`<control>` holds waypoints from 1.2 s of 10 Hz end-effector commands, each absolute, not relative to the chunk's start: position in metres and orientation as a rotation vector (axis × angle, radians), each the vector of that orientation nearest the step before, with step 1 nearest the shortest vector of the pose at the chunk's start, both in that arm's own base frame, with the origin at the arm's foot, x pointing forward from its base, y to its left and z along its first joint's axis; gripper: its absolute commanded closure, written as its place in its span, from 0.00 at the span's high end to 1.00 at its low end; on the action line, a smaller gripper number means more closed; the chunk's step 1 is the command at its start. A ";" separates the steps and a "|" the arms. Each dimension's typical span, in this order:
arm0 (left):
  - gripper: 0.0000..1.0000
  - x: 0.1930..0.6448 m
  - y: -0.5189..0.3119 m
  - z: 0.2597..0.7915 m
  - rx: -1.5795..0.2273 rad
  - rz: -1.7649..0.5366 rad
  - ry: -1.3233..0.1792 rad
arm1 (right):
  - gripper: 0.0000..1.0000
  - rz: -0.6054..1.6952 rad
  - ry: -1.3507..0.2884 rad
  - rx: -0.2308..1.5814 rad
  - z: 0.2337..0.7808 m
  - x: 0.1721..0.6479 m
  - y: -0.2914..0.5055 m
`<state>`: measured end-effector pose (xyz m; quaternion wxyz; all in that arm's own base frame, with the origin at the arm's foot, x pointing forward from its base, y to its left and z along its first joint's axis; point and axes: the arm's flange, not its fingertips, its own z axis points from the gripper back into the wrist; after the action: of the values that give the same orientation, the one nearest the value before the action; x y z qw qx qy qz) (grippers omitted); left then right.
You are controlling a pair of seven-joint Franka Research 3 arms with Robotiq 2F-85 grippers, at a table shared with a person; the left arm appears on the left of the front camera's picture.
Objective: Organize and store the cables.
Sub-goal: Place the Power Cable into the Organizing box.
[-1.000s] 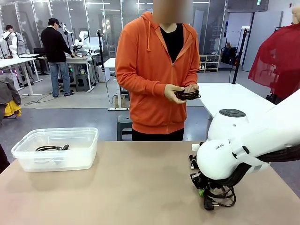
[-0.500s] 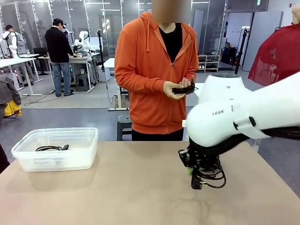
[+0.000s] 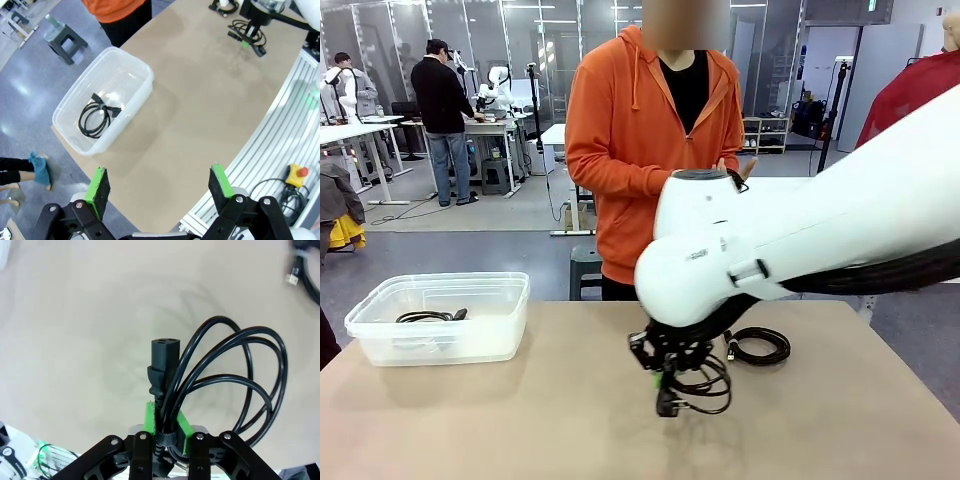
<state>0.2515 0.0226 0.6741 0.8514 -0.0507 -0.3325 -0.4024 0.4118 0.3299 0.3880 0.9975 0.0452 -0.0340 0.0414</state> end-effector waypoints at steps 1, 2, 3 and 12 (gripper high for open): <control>1.00 0.251 0.023 0.675 -0.101 -0.851 -0.700 | 0.00 0.070 -0.066 0.080 0.386 0.427 0.376; 1.00 0.251 0.023 0.675 -0.101 -0.851 -0.700 | 0.00 0.079 -0.050 0.077 0.382 0.429 0.396; 1.00 0.251 0.023 0.675 -0.101 -0.851 -0.700 | 0.00 0.085 -0.033 0.085 0.377 0.431 0.412; 1.00 0.251 0.023 0.675 -0.101 -0.851 -0.700 | 0.00 0.101 0.004 0.112 0.324 0.442 0.445</control>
<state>0.2515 0.0226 0.6741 0.8515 -0.0508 -0.3325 -0.4024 0.4401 0.4407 0.3243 0.9965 0.0487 0.0070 0.0670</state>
